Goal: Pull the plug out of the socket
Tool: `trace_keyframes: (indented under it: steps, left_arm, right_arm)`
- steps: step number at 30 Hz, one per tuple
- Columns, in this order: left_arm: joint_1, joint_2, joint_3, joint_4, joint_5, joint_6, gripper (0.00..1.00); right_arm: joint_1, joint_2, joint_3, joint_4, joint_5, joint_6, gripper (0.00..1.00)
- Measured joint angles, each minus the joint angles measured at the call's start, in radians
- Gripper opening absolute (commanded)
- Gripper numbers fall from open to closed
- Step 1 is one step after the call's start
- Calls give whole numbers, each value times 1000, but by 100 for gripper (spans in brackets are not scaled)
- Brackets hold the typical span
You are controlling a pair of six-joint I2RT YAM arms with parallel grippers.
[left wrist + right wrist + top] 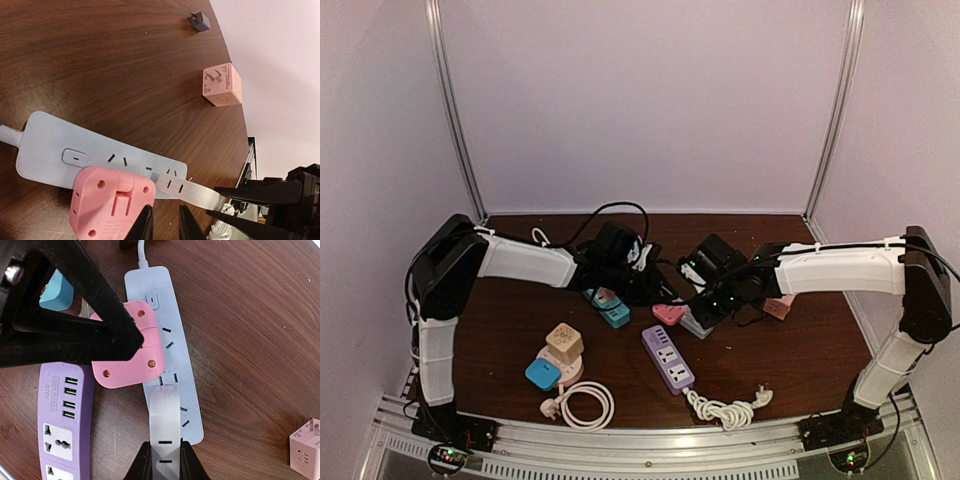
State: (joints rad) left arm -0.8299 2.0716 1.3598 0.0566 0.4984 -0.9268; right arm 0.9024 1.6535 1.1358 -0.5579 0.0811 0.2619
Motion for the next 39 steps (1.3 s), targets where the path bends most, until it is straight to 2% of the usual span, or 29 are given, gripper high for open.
trace_keyframes:
  steps: [10, 23, 39]
  left_arm:
    - [0, 55, 12, -3, 3, -7, 12]
    - [4, 103, 73, -29, 10, -23, 7]
    - [5, 103, 73, -54, -5, -15, 2]
  right_arm:
    - [-2, 0, -2, 11, -8, -61, 13]
    - [-69, -5, -47, 165, -116, -206, 12]
    - [-84, 0, -26, 143, -144, -303, 12]
